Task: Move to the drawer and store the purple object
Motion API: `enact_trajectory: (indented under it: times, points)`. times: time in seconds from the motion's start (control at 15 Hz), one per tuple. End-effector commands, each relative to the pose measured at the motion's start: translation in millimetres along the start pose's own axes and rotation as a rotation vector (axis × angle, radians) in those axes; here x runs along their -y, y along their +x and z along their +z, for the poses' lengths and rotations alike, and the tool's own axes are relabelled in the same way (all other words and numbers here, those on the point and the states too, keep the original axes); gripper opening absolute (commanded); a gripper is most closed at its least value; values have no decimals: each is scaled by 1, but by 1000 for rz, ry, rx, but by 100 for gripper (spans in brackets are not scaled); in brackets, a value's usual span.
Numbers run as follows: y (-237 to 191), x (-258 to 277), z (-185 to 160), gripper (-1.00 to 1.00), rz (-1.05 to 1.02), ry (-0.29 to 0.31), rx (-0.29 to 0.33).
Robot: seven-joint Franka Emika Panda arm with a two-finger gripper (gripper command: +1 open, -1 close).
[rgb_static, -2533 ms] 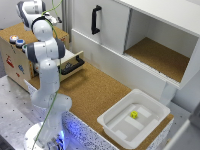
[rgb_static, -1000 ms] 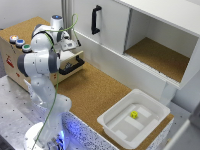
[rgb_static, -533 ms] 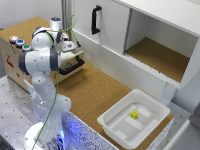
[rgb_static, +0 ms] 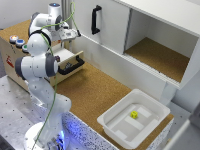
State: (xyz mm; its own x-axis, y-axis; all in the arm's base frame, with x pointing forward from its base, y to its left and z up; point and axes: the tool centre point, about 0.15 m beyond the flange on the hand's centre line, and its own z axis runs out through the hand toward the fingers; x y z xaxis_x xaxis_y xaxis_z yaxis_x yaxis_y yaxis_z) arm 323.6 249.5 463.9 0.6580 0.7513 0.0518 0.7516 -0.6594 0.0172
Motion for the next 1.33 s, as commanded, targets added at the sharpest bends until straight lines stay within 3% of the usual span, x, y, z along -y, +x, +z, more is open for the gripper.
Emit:
enact_trajectory:
  times: [0.0, 0.2, 0.4, 0.67, 0.87, 0.93, 1.27]
  points:
    - [-33, -99, 5, 100, 464, 139, 14]
    - [-73, -160, 10, 100, 748, 112, -21]
    - [-113, -199, 13, 100, 890, 76, -41]
    - [-157, -229, 15, 100, 944, -23, 16]
    - [-181, -248, 16, 100, 903, -95, 3]
    - [-188, -249, 17, 100, 889, -156, -8]
    - [-188, -249, 17, 100, 889, -156, -8]
